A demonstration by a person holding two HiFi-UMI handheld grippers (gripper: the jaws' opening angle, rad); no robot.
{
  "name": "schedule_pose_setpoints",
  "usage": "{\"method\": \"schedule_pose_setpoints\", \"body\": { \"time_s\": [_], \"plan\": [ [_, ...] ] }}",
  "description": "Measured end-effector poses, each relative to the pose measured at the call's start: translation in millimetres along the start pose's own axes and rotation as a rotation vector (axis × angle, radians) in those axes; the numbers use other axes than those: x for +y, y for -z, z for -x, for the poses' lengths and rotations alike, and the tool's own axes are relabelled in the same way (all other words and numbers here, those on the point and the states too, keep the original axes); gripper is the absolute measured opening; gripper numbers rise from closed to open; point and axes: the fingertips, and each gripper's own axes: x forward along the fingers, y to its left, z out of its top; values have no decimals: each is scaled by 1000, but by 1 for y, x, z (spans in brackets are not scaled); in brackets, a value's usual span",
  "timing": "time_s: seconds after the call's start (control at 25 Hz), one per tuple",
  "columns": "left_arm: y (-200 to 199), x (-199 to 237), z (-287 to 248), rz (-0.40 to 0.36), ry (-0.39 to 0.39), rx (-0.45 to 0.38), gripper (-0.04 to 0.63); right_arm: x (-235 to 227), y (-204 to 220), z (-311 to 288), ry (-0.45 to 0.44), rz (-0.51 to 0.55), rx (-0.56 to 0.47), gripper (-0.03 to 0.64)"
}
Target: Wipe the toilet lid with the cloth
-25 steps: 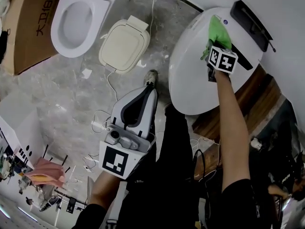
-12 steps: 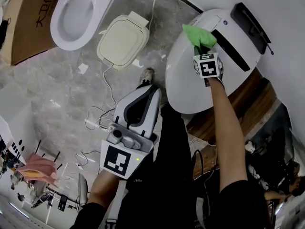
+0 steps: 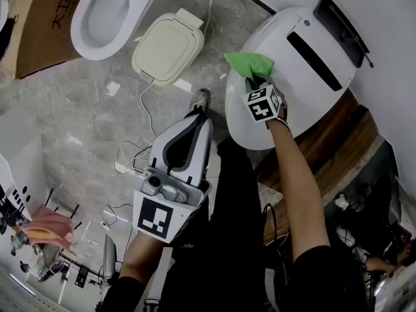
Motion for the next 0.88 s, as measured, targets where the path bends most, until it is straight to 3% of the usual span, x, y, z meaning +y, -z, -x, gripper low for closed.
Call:
{"method": "schedule_pose_setpoints", "body": {
  "time_s": [0.6,0.88],
  "plan": [
    [22,-26,41,-7,-34,-33,3,119,75,7,-139,240,1,65],
    [27,-46,43,-24,-20,-20,2,163,124,18,-218,271,19,66]
  ]
}}
